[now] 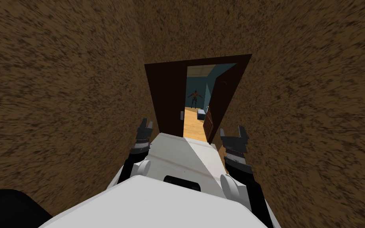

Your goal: Push the door open

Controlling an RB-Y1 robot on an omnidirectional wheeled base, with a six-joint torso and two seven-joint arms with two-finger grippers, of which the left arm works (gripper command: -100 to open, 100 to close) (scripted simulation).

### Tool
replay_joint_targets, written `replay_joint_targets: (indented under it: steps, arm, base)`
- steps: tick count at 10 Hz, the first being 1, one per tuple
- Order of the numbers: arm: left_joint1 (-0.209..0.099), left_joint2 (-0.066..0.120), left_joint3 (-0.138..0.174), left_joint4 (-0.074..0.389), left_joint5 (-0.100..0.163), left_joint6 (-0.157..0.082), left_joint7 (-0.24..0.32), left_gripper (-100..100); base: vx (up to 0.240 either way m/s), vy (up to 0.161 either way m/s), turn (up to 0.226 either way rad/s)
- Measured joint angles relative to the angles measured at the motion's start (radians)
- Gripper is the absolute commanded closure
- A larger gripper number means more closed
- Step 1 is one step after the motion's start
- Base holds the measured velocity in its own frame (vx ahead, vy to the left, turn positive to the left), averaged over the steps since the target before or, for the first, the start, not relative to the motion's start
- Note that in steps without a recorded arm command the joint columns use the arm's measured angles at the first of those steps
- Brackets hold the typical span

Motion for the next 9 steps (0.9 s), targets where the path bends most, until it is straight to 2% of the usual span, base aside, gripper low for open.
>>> replay_joint_targets:
  steps: [3, 5, 7, 9]
  arm:
    - [-0.038, 0.014, 0.003, 0.057, 0.002, 0.006, 0.003, -100]
    - [-0.066, 0.025, 0.004, 0.111, 0.003, 0.004, 0.007, -100]
    - [-0.099, 0.03, 0.003, 0.15, 0.002, 0.017, 0.006, -100]
    - [-0.132, 0.039, 0.006, 0.209, 0.004, 0.013, 0.011, -100]
  base:
    - [0.073, 0.007, 0.0]
    - [0.084, 0.001, 0.001]
    - [0.085, 0.014, 0.0]
    - [0.084, 0.001, 0.0]
